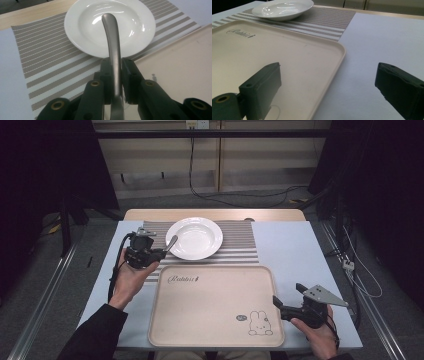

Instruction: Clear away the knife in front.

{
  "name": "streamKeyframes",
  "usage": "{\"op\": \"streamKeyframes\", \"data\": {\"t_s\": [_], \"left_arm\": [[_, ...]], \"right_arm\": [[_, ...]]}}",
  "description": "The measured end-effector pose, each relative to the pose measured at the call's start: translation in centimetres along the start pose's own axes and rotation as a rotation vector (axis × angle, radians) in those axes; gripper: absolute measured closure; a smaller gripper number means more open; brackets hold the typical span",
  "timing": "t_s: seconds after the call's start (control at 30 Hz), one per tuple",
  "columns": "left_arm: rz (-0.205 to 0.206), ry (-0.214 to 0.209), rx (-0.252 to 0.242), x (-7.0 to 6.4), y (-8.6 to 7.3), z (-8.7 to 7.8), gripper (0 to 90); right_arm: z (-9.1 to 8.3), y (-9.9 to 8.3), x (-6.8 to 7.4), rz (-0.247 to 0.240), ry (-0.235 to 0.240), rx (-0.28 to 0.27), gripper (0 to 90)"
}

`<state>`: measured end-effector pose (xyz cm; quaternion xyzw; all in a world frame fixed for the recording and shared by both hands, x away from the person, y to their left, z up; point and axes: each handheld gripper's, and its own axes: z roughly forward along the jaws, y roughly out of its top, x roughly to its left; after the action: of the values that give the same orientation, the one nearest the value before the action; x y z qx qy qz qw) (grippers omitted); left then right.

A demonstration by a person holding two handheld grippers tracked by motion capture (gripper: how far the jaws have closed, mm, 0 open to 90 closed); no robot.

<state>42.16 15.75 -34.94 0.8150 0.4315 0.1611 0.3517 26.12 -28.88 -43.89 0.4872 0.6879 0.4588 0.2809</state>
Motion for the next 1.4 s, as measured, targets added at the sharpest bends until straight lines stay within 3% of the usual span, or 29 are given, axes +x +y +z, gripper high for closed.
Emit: {"op": "streamKeyframes", "data": {"t_s": [0.43, 0.73, 0.97, 1.4], "left_arm": [[0.051, -0.017, 0.018, -2.4, -1.1, 0.5, 79.8], [0.065, -0.03, 0.029, -3.6, -1.6, 1.0, 79.7], [0.097, -0.045, 0.072, -4.6, -2.2, 1.8, 79.7], [0.1, -0.062, 0.104, -5.8, -3.4, 2.9, 79.7]], "right_arm": [[-0.1, 0.0, 0.0, -0.002, -0.002, -0.002, 6.6], [-0.1, 0.0, 0.0, -0.001, -0.006, -0.002, 6.5], [-0.1, 0.0, 0.1, -0.002, -0.003, -0.001, 6.5], [-0.1, 0.0, 0.1, -0.003, -0.005, -0.001, 6.5]]}}
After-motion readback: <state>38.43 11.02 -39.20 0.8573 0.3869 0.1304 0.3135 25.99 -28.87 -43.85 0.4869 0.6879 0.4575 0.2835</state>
